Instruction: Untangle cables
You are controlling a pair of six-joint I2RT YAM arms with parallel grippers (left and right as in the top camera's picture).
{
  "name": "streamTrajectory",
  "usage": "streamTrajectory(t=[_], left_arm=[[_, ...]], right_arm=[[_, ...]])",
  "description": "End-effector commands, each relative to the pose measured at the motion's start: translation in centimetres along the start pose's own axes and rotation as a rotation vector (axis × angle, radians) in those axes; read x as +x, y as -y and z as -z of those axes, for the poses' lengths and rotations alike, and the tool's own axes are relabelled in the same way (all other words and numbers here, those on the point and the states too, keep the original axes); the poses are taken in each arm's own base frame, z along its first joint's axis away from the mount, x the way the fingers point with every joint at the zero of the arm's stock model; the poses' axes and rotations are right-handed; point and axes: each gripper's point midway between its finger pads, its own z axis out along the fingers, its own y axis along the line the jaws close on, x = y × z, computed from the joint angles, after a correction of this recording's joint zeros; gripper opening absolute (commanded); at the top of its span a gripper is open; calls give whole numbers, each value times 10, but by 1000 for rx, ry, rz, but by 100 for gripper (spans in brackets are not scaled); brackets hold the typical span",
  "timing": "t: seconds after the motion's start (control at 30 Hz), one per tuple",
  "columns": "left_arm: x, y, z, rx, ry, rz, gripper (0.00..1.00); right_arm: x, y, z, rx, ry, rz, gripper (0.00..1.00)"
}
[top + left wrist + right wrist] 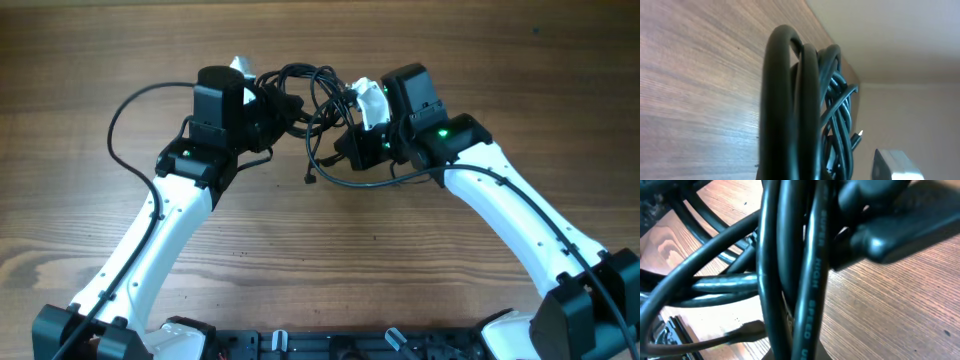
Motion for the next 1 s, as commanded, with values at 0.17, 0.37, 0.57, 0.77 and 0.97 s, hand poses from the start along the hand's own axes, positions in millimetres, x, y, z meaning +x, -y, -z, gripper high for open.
streamTrajectory(t=[0.17,0.37,0.57,0.77,0.97], left_arm=[[-7,8,5,23,22,-750,4],[6,14,6,84,-28,-813,4],[40,-1,10,105,-204,-704,4],[45,-4,10,96,-225,-699,4],[57,-11,1,-13,-213,-738,4]], right_arm=[[-6,-63,71,-182,93,-3,4],[-17,-52,75,-162,131,-47,4],[-60,-10,87,-2,326,-193,4],[-80,12,96,119,437,-232,4],[-100,12,107,133,532,-201,4]])
